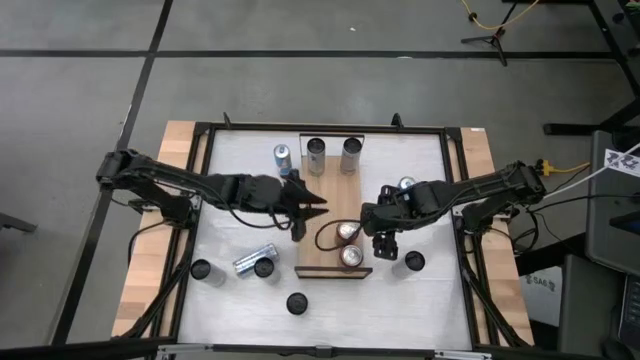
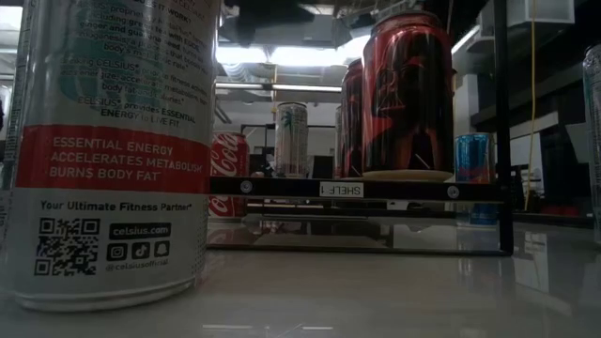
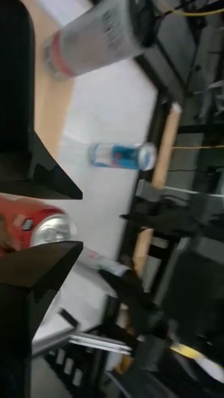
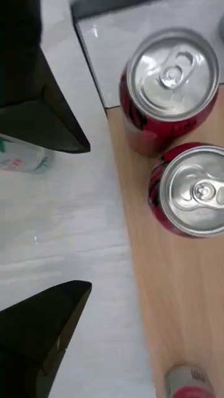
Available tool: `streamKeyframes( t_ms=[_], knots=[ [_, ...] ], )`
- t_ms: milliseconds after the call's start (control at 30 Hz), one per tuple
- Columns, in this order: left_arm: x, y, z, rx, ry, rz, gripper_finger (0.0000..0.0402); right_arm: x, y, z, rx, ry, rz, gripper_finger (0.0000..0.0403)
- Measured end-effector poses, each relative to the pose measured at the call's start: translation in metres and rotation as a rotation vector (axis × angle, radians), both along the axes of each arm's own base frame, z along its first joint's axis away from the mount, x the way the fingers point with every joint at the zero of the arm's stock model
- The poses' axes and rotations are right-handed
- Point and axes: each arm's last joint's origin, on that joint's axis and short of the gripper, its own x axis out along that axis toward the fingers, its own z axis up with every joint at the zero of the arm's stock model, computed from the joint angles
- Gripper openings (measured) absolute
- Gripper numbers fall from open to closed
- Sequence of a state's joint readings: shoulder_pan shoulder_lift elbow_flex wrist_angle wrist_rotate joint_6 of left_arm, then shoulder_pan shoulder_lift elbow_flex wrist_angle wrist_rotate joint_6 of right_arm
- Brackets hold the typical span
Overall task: Place canned beverage on shelf
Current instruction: Put the red white soda can on the shelf
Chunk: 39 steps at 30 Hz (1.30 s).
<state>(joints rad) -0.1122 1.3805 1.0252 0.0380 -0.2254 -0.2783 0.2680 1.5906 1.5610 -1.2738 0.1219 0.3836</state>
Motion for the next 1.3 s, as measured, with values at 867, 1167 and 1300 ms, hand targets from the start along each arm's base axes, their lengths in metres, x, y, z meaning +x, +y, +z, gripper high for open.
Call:
streamKeyframes(
  t_ms=[867,1167,1300],
  knots=[
    [-0.054,0.028,0.063,0.08,-0.222,0.042,0.0158,-0.011,-0.008,0.058,-0.17,-0.103,-0.006,0.0344],
    [-0.054,0.028,0.063,0.073,-0.221,0.043,0.0159,-0.011,-0.008,0.058,-0.17,-0.103,-0.006,0.0344],
    [-0.054,0.027,0.063,0.072,-0.221,0.021,0.0162,-0.011,-0.008,0.058,-0.17,-0.103,-0.006,0.0344]
  ],
)
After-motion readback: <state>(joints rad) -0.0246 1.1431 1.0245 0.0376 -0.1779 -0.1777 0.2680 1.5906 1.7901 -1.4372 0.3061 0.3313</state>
